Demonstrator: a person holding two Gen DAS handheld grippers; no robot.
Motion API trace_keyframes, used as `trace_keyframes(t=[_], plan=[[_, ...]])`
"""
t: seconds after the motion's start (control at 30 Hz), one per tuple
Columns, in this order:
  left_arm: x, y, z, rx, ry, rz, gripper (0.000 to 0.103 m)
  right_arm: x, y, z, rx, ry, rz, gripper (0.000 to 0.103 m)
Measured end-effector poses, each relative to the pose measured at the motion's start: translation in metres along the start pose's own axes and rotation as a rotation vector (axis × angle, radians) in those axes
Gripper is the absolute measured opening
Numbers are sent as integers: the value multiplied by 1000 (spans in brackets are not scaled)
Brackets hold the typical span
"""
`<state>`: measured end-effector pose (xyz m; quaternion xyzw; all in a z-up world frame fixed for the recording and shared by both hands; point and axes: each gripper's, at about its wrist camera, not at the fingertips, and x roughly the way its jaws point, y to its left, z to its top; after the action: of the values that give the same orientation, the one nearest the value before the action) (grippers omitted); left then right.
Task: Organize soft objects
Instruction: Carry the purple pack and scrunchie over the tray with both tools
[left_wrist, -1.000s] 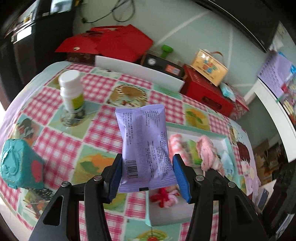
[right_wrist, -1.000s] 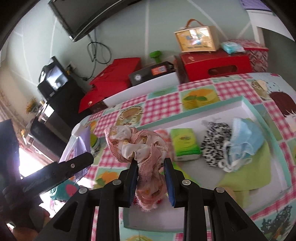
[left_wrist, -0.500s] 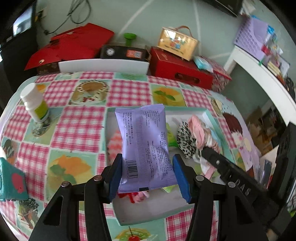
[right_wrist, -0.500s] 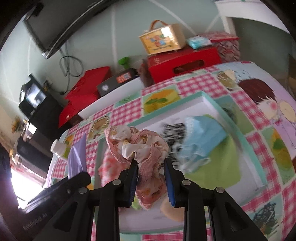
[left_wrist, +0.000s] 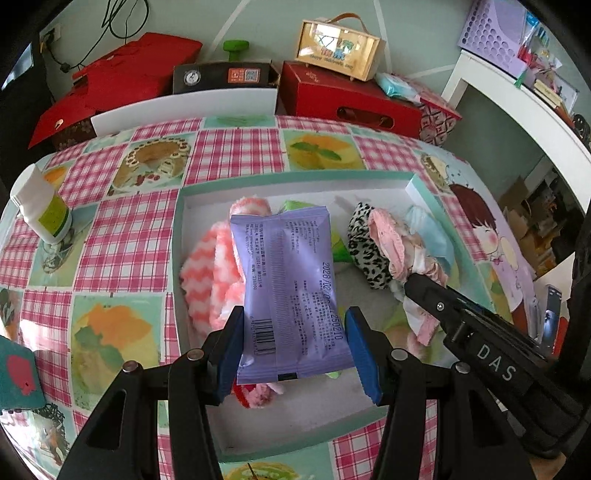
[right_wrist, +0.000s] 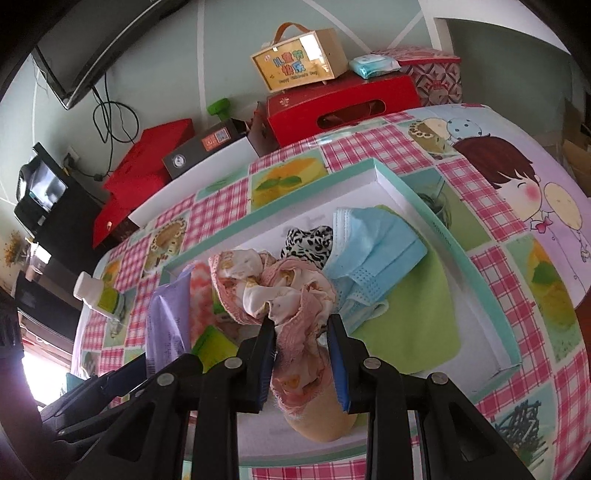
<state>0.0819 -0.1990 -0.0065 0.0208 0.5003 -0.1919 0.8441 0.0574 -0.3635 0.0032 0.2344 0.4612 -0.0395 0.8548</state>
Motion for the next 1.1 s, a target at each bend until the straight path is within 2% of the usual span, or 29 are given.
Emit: trace_keyframes(t=[0.23,0.6,0.77,0.93,1.1], plan=[[13,5,-6,-9,49,11,56,11,5,-4,-29,44,-21,32],[16,10,-10,-23,76,22,57,17,7,-6,-32,73,-30,32],[17,12,-12,-32,93,24,63,24,7,-7,-33,105,-46,34],[12,14,-14,-39,101,17,64,24,8,-8,-45,108,-59,37],[5,17,-14,-48,95,9,65,21,8,-6,-46,101,-71,46]])
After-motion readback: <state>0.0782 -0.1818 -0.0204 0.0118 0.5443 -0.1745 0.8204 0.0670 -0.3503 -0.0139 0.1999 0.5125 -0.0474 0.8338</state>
